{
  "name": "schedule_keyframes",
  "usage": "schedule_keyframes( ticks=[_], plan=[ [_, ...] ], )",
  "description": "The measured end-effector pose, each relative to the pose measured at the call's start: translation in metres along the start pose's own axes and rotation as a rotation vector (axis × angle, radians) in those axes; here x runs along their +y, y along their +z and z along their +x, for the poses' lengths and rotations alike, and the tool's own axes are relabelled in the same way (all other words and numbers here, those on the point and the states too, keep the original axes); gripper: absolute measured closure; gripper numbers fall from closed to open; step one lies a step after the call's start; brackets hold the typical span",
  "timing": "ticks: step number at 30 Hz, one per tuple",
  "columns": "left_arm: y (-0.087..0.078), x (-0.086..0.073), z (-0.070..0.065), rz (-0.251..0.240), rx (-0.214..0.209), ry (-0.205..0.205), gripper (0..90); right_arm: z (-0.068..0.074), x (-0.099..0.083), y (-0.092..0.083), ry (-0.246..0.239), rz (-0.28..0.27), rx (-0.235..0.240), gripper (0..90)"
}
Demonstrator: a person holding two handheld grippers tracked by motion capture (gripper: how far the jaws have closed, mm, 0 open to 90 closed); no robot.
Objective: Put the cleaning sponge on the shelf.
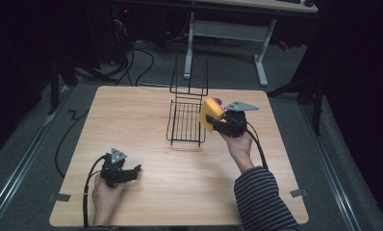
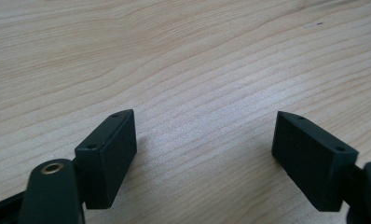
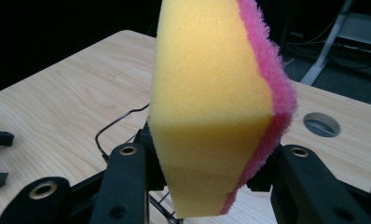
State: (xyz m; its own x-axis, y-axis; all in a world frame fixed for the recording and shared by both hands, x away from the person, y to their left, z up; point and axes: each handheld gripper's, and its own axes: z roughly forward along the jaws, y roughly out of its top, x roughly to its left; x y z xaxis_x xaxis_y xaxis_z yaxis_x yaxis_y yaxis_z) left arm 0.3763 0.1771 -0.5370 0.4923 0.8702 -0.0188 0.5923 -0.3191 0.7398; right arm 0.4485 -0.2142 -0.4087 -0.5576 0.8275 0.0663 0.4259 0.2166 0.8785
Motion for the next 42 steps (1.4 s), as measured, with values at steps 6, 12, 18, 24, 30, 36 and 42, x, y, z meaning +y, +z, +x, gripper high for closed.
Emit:
schedule_keyframes(
  ticks=[6, 12, 18, 24, 30, 36, 42],
  plan=[
    [0.0, 0.0, 0.0, 0.003, -0.001, 0.002, 22.5, 0.005, 0.002, 0.01, -0.003, 0.011, 0.012, 60.5],
    [0.0, 0.0, 0.0, 0.001, 0.0, 0.001, 22.5, 0.009, 0.003, 0.021, 0.011, 0.022, 0.025, 60.4],
    [0.0, 0.0, 0.0, 0.001, 0.0, 0.001, 22.5, 0.013, 0.003, 0.031, 0.0, 0.039, 0.024, 60.4],
    [0.0, 0.0, 0.0, 0.0, -0.001, 0.0, 22.5, 0.015, 0.0, 0.042, -0.007, 0.065, 0.02, 60.4],
    [0.0, 0.0, 0.0, 0.0, 0.0, 0.0, 22.5, 0.02, -0.005, 0.052, -0.01, 0.084, 0.028, 60.4],
    [0.0, 0.0, 0.0, 0.0, -0.001, 0.0, 22.5, 0.027, -0.007, 0.063, -0.031, 0.106, 0.034, 60.4],
    [0.0, 0.0, 0.0, 0.0, -0.001, 0.0, 22.5, 0.03, -0.01, 0.071, -0.031, 0.127, 0.032, 60.3]
  ],
)
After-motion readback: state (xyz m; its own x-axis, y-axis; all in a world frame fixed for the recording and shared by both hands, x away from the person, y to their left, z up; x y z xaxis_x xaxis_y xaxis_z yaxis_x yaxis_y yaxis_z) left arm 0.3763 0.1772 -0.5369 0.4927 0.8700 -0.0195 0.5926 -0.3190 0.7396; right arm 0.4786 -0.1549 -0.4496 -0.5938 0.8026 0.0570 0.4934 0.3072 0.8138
